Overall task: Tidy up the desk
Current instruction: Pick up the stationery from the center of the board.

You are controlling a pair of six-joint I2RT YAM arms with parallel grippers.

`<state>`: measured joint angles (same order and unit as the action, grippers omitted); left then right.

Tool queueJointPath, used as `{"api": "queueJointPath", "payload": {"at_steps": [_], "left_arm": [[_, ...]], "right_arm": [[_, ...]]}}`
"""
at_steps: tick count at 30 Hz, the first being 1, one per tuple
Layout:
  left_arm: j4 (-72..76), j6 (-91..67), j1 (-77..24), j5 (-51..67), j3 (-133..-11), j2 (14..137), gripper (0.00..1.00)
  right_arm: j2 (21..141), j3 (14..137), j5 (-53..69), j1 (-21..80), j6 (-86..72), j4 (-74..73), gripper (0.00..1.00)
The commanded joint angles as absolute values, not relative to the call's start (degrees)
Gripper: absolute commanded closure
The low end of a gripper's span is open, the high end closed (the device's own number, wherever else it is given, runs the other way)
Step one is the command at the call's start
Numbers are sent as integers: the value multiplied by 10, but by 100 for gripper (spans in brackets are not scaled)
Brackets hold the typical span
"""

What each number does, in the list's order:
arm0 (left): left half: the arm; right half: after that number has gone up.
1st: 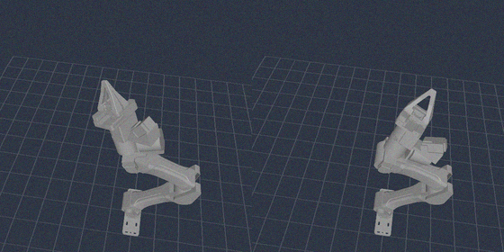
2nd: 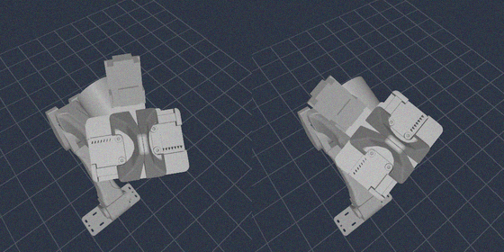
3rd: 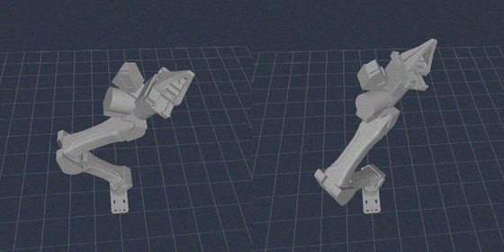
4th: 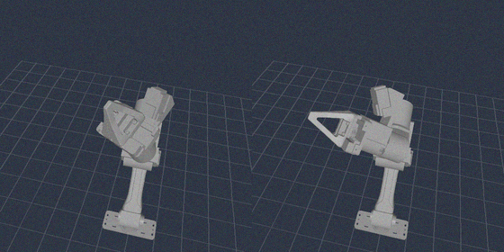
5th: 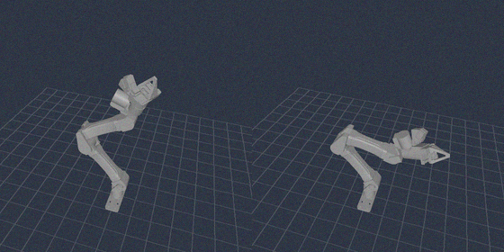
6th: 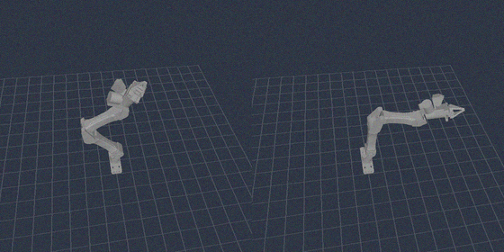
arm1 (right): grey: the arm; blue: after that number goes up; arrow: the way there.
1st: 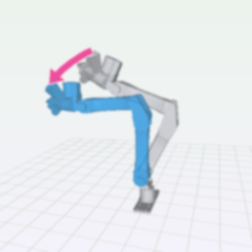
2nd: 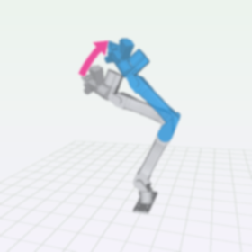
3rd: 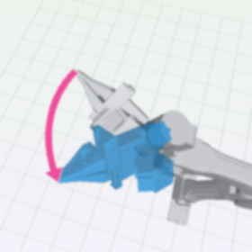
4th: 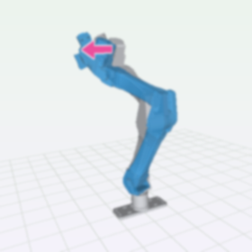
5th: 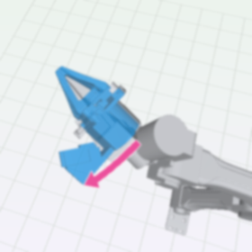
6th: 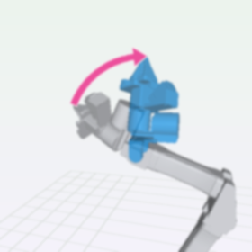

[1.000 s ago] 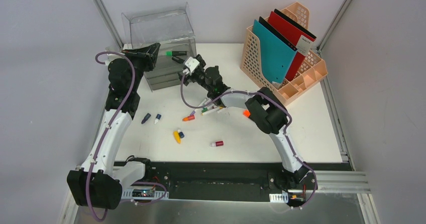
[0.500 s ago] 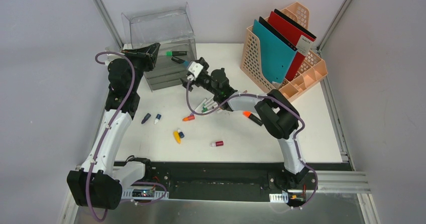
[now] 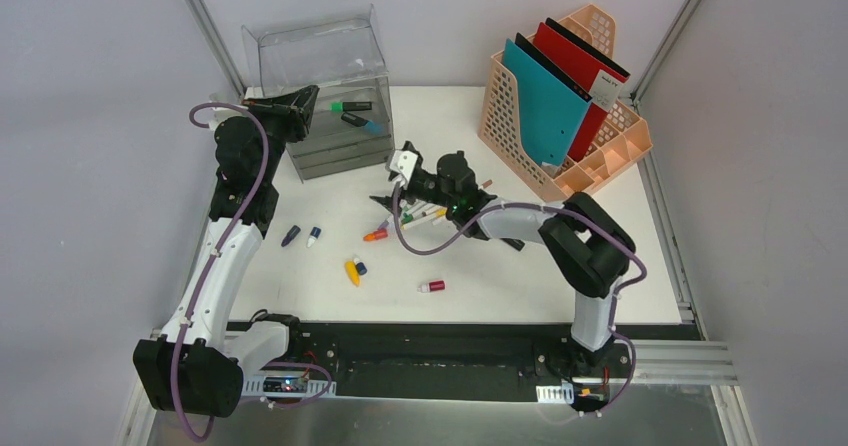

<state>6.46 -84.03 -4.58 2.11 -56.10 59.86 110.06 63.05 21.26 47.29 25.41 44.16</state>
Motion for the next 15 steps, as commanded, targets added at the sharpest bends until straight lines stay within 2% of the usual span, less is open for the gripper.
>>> {"api": "queueJointPath", "payload": {"at_steps": [1,2,4,6,7,10,13,15], "left_arm": [[110,-852,-50,42,-559,577,100],[111,-852,-50,43,-557,577,100],[115,-853,-50,45,-553,577,100],[118,-856,-50,46,-550,577,100],[118,-857,-50,47,-549,577,100],[120,-857,-50,49,-549,580,100],[125,-857,-50,51,-548,581,100],[128,-859,-50,53,-546,583,100]], "right_arm": [[1000,622,390,430,158,328,6],[998,664,509,399,122,228,1],[1013,772,614,368,146,-49,1],[1008,831,606,368,283,-292,1],[995,828,593,368,314,-326,1],[925,756,511,367,322,-299,1],[857,698,414,359,280,-268,1],[835,691,393,336,266,-286,1]]}}
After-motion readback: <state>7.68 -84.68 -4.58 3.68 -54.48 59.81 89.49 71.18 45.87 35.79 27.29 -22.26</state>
